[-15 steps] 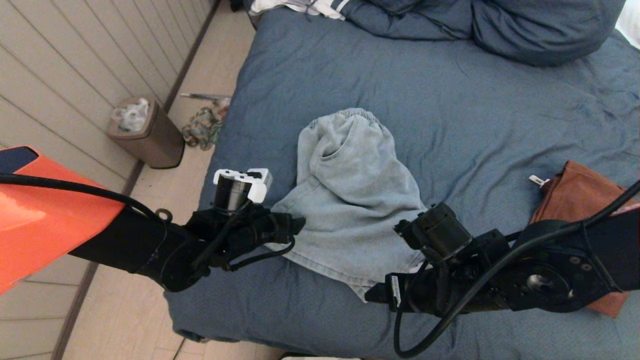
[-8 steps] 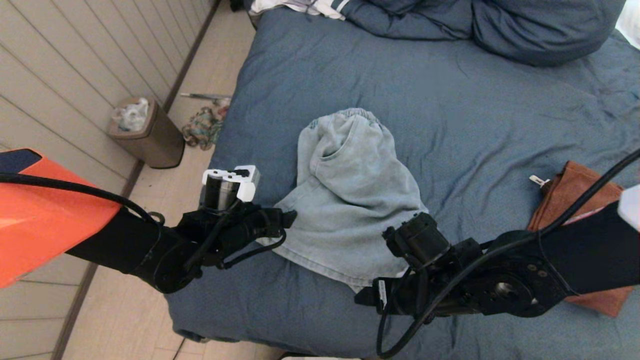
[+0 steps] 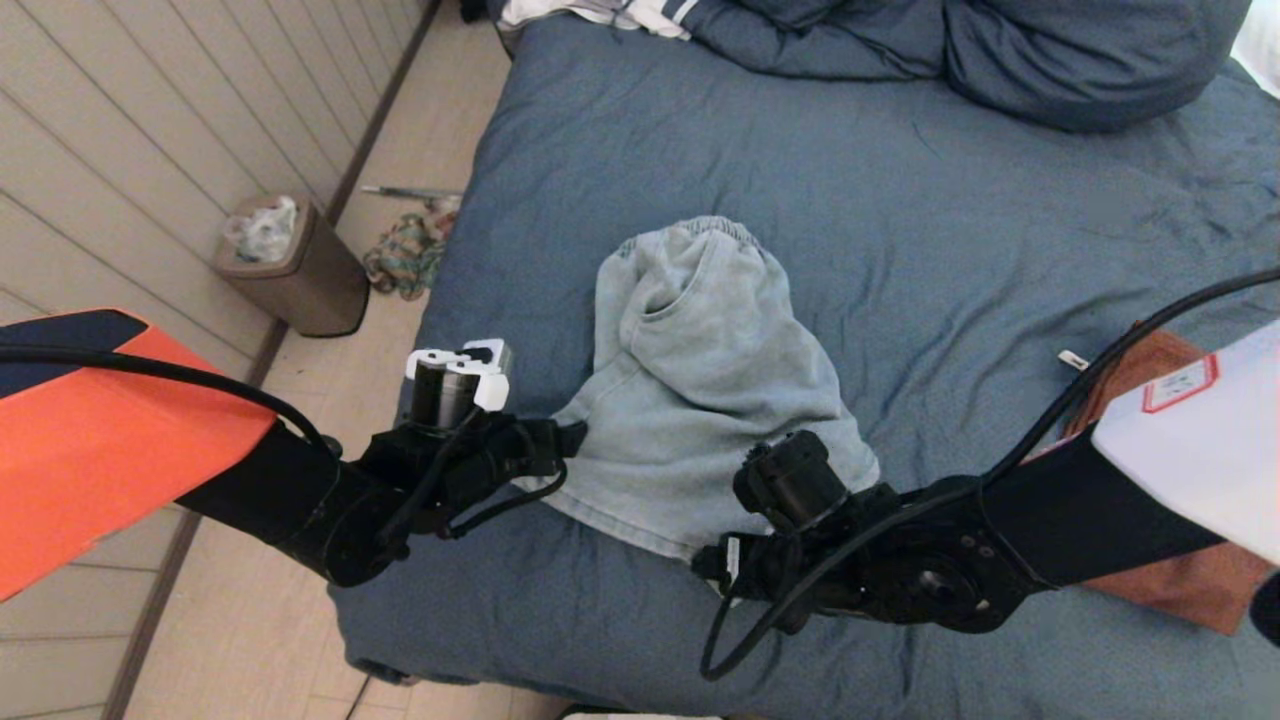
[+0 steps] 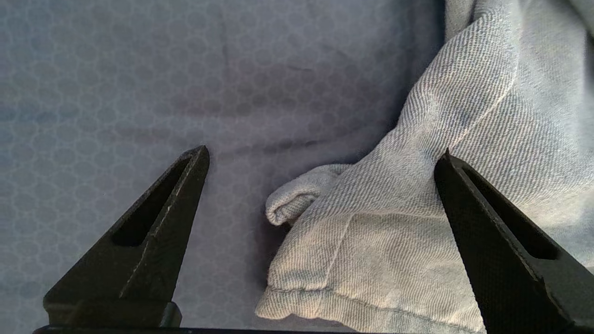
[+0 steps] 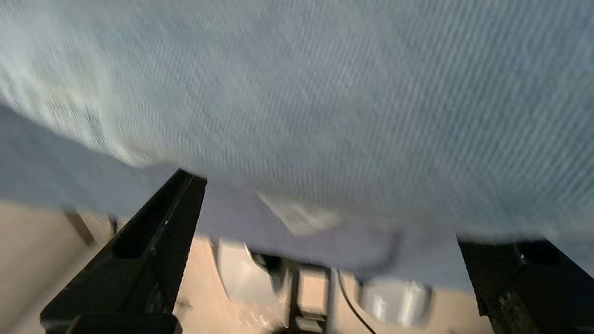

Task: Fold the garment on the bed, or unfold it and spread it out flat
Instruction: Fold the blue shorts

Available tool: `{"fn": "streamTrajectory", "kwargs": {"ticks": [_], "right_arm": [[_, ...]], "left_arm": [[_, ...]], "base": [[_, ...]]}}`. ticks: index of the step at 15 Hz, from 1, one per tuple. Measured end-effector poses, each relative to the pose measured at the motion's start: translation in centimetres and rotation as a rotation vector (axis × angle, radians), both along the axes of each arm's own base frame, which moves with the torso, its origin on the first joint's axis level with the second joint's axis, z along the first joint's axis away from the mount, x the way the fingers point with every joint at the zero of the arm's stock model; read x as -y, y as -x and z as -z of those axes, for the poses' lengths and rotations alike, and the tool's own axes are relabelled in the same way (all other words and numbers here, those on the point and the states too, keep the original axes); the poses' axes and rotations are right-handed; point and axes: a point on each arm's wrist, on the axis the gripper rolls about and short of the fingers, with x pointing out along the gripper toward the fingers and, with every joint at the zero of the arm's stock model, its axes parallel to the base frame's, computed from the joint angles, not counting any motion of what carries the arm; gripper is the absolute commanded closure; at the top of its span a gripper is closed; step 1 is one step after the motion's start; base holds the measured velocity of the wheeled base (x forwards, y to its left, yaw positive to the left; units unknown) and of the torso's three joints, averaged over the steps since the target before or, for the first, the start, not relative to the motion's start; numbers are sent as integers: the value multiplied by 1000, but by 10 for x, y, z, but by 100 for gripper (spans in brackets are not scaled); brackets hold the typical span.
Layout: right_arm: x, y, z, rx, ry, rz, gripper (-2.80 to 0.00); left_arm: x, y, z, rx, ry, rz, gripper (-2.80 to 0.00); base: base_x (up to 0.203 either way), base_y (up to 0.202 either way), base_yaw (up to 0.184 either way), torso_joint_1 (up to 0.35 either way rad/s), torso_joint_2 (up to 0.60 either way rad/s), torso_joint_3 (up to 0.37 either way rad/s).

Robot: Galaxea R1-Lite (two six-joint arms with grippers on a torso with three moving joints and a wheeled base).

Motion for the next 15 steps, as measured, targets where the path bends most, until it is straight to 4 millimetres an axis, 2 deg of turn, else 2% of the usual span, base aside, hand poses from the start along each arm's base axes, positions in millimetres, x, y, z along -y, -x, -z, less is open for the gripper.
{"fn": "streamTrajectory", "kwargs": {"ticks": [4,5,15], "right_arm": [[-7,-7,-4,14,-67,65,-280],[-8,-9,-5,18,-74,69,0],[-16,-7,5,26,-29,68,0]], "left_arm": [[0,1,-1,-1,6,1,-280],[0,2,0,-3,5,2,-280],[0,2,3,-13,3,4,-280]], "base": [[0,0,0,0,0,0],[0,0,0,0,0,0],[0,0,0,0,0,0]]}}
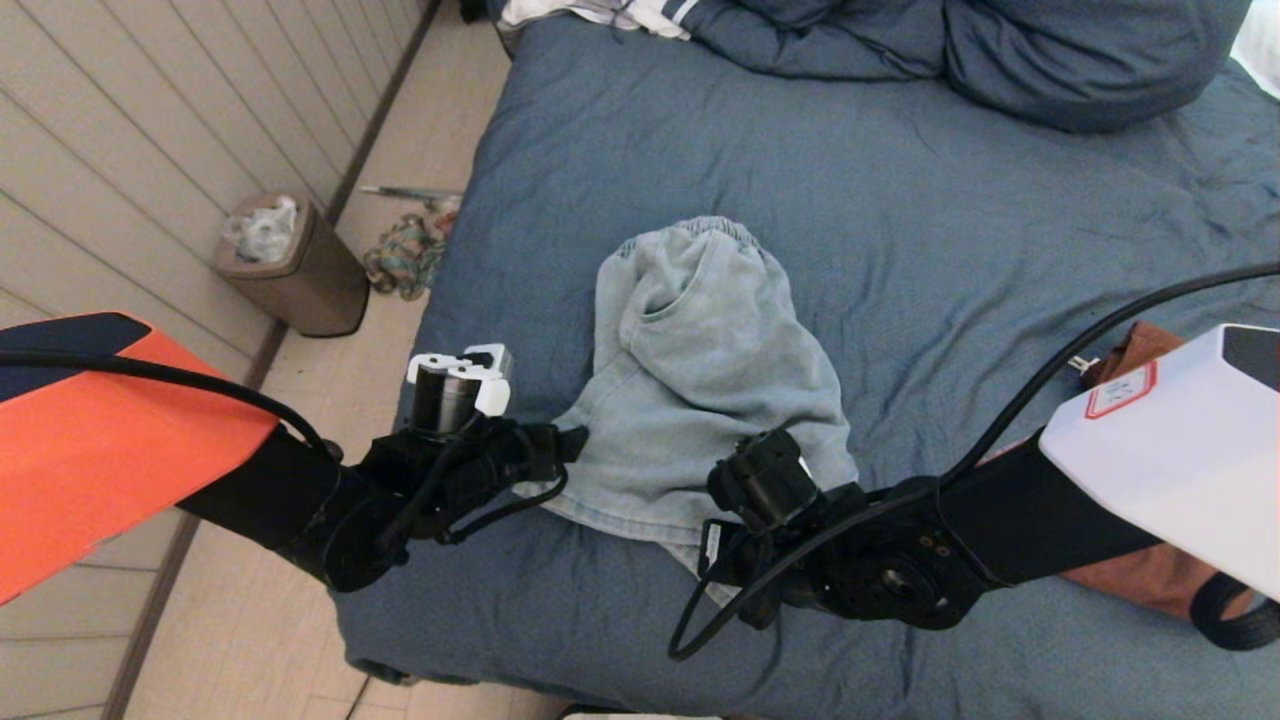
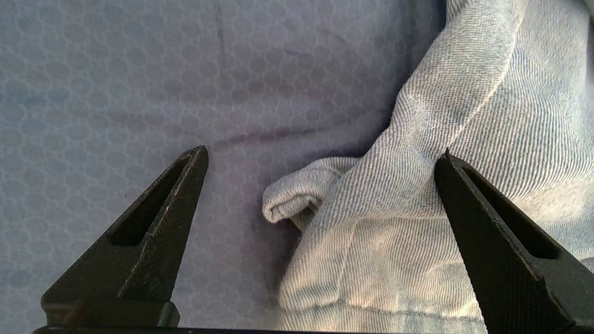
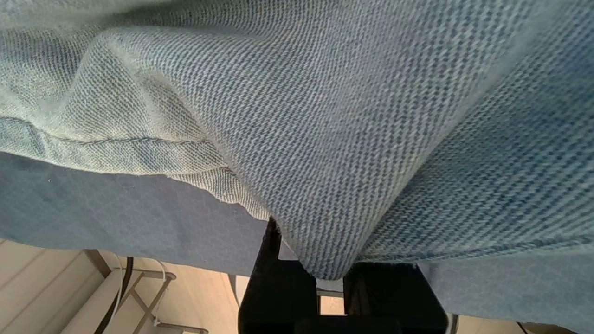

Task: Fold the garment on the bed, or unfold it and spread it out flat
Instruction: Fold the blue shorts

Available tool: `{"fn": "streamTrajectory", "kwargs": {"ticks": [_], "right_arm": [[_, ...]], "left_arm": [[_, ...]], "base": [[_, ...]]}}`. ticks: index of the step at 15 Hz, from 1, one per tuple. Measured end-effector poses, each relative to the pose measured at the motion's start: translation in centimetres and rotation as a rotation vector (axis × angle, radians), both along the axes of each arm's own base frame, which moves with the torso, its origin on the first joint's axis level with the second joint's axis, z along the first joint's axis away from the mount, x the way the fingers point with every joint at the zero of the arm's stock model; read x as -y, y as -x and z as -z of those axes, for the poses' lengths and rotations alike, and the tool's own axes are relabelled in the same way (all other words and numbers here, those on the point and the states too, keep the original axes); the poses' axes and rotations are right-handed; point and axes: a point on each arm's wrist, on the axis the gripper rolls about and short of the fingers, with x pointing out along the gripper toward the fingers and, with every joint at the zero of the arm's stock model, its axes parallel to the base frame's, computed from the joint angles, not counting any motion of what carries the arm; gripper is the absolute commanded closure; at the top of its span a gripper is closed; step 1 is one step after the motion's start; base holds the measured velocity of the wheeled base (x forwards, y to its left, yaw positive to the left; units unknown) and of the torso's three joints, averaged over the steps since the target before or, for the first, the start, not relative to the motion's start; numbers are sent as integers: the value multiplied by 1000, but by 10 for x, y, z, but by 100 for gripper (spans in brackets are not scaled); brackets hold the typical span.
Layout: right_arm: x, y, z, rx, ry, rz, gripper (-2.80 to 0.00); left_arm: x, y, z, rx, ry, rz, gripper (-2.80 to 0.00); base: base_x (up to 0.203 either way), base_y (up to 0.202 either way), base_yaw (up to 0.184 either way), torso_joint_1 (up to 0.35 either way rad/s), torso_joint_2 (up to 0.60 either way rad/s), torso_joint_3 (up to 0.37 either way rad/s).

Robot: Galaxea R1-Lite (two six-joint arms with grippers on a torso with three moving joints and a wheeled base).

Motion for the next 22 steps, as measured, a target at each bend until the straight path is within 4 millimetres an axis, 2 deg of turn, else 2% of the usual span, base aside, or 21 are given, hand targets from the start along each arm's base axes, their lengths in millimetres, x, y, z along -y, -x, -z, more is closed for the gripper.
{"fn": "streamTrajectory", "kwargs": {"ticks": [4,7,10,12,14,17,22], "right_arm": [[5,2,-9,13,-11,6,0],[18,13,-40,73,-42,-4,0],[42,30,-76,148,-58,-25,0],[52,39,-86,171,-61,-27,0],[56,43,-90,183,-69,-25,0],[58,44,-92,190,-75,-23,0],[58,44,-90,185,-71,-22,0]], "left_arm": [[-1,2,2,-7,-3,1,-280],[-2,4,-2,-11,29,-6,-280],[-7,14,-17,-20,42,5,-280],[-10,26,-29,-21,67,43,-280],[-7,41,-38,-18,91,77,-280],[4,60,-39,-35,87,139,-280],[16,57,-17,-82,56,156,-280]], "base": [[0,0,0,0,0,0],[0,0,0,0,0,0],[0,0,0,0,0,0],[0,0,0,0,0,0],[0,0,0,0,0,0],[0,0,0,0,0,0],[0,0,0,0,0,0]]}}
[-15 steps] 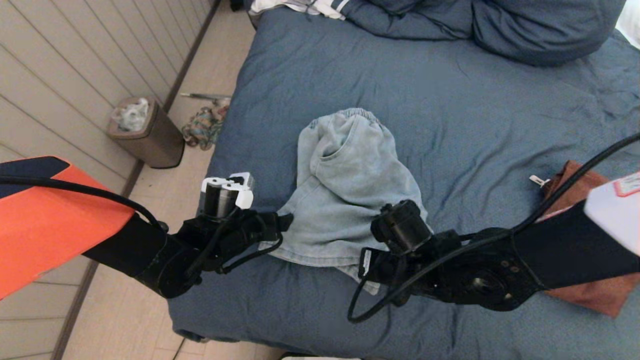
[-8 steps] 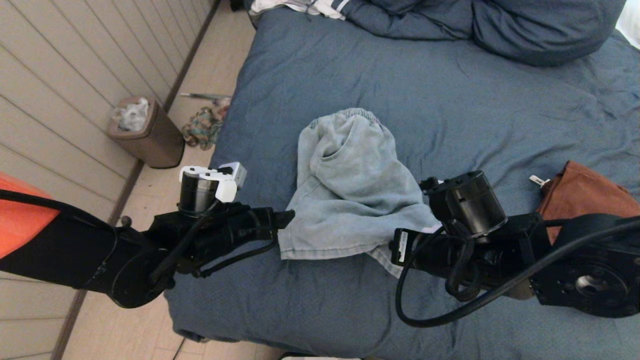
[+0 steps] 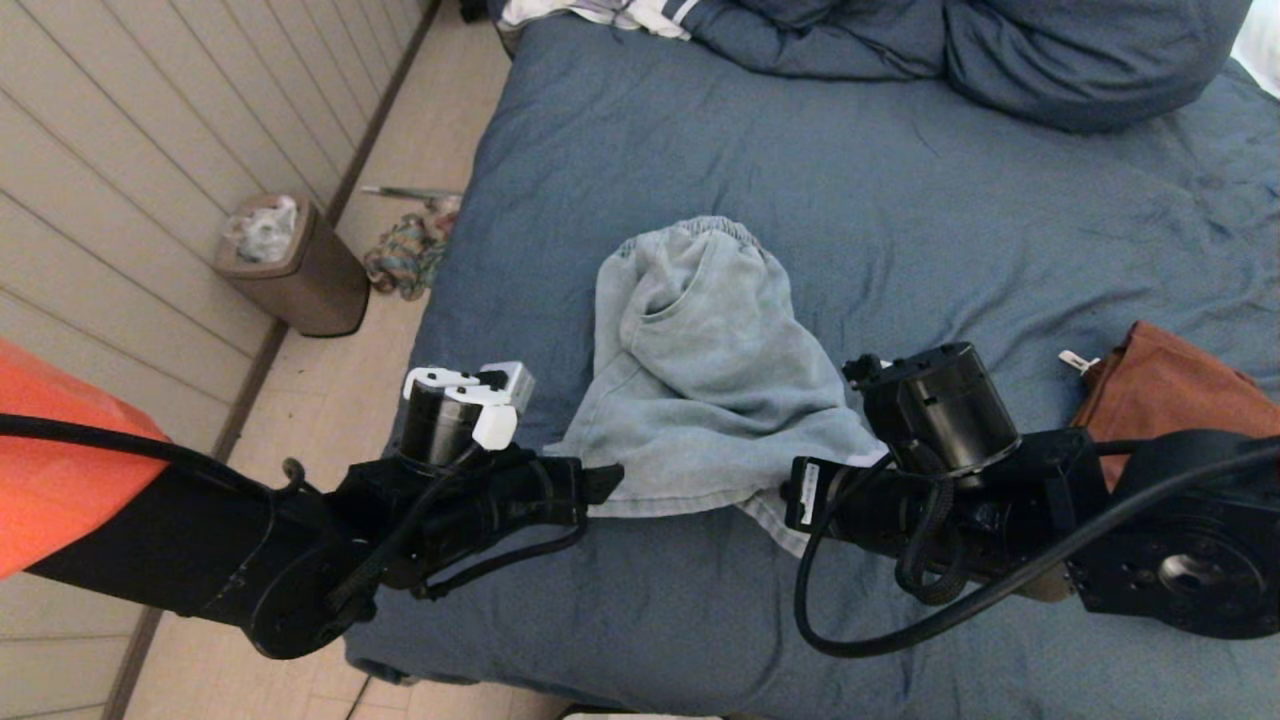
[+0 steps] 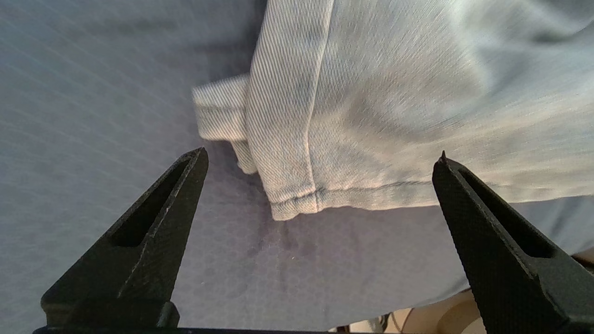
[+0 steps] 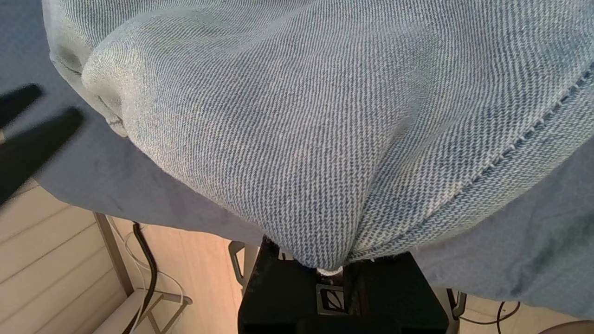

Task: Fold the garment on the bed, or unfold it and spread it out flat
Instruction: Fold the blue shorts

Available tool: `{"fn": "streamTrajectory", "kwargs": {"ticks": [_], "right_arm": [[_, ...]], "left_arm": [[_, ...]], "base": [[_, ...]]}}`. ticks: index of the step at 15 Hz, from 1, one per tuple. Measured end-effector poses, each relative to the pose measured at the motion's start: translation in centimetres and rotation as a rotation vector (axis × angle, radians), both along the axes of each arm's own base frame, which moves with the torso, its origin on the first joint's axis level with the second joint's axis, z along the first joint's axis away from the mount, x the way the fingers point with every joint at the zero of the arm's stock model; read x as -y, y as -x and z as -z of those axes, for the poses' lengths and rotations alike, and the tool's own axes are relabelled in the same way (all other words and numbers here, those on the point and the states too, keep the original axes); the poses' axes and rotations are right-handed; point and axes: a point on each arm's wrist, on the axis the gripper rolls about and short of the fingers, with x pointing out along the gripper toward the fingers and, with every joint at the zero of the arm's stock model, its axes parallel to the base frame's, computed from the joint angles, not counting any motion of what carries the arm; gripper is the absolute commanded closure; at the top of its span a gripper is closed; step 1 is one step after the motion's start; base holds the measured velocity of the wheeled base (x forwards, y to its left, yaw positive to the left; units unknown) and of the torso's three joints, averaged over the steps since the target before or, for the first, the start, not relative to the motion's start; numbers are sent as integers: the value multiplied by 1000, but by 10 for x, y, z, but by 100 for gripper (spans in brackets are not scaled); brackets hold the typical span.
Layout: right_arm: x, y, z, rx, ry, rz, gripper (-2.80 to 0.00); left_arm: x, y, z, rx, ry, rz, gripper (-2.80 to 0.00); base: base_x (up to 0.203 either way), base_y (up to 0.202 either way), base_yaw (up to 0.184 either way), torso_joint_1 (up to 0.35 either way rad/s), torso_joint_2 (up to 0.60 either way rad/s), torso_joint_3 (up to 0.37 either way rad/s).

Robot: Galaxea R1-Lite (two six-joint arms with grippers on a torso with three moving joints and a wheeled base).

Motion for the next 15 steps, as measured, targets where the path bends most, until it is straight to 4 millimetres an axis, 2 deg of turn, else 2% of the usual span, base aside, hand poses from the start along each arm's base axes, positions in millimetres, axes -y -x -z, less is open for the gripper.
{"fn": "streamTrajectory", "kwargs": {"ticks": [5,7,10,15], "right_arm": [[0,1,2,-5,2,-1,0],[0,1,2,-6,4,-3,0],[0,2,4,-11,7,-5,0],[0,2,4,-12,6,-5,0]], "left_arm": [[8,-17,18,-32,-2,-40,-280],[4,-27,21,-33,0,-66,-280],[-3,-39,21,-32,16,-104,-280],[-3,-44,19,-30,36,-118,-280]], "base": [[0,0,0,0,0,0],[0,0,0,0,0,0],[0,0,0,0,0,0],[0,0,0,0,0,0]]}}
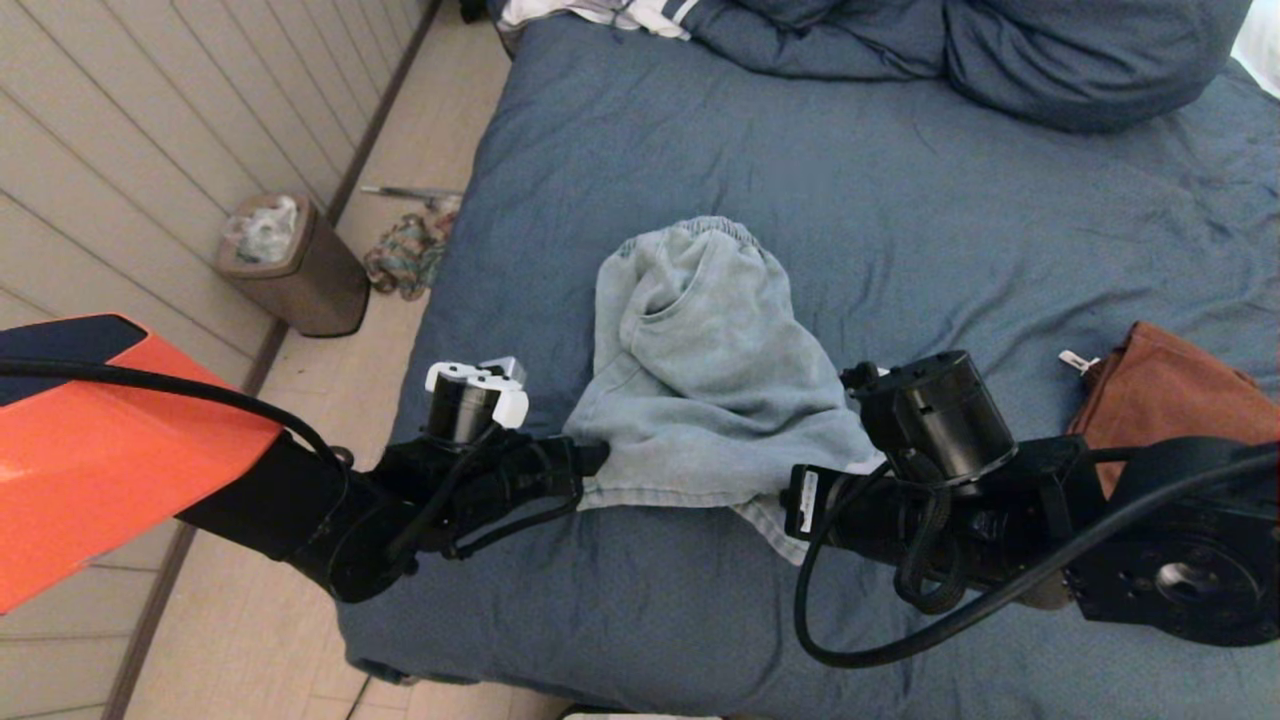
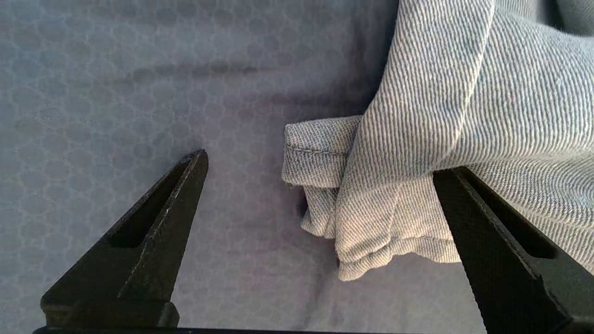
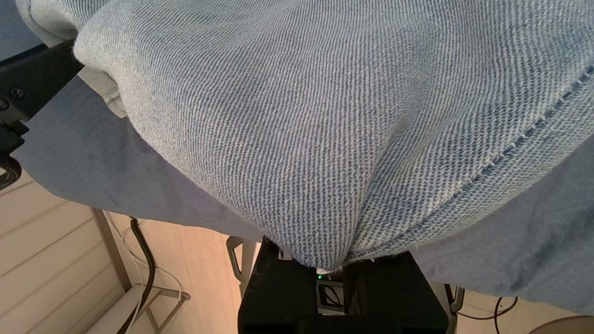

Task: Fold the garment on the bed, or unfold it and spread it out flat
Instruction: Fold the blue shorts

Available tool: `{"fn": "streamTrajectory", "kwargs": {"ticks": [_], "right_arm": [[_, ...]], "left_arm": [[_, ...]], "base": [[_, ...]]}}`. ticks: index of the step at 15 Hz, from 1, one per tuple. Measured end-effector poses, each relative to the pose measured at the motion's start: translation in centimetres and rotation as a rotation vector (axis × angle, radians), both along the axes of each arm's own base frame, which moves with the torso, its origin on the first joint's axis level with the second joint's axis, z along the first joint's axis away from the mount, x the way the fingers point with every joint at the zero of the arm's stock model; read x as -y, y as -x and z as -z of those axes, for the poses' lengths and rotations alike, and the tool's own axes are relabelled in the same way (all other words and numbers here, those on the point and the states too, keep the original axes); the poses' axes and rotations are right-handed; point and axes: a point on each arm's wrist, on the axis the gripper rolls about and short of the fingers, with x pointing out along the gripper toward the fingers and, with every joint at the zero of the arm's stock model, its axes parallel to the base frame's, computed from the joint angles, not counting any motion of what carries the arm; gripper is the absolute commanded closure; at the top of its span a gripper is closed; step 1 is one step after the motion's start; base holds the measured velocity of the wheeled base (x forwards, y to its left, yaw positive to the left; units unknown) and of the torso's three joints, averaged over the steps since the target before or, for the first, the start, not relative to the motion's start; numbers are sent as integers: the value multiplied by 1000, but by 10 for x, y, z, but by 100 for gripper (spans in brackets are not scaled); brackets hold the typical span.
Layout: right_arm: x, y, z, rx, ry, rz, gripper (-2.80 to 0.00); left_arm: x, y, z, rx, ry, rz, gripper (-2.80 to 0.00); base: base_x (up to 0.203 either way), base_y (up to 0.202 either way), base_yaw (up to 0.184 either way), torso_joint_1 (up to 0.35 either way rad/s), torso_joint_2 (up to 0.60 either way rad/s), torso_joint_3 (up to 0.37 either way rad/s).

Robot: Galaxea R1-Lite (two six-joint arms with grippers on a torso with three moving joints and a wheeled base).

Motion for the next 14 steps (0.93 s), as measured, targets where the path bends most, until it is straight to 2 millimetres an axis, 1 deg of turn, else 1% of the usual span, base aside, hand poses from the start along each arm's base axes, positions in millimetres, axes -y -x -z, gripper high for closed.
{"fn": "streamTrajectory", "kwargs": {"ticks": [2,7,10,14], "right_arm": [[0,0,0,0,0,-1,0],[-2,2,3,-11,5,-9,0],[-2,2,5,-15,7,-10,0],[-2,2,6,-18,10,-10,0]], "left_arm": [[2,-3,-3,11,7,-2,-280],[6,-6,-18,50,31,-13,-280],[16,-1,-22,63,42,17,-280],[32,10,-20,50,48,63,-280]], "base": [[0,0,0,0,0,0],[0,0,0,0,0,0],[0,0,0,0,0,0],[0,0,0,0,0,0]]}}
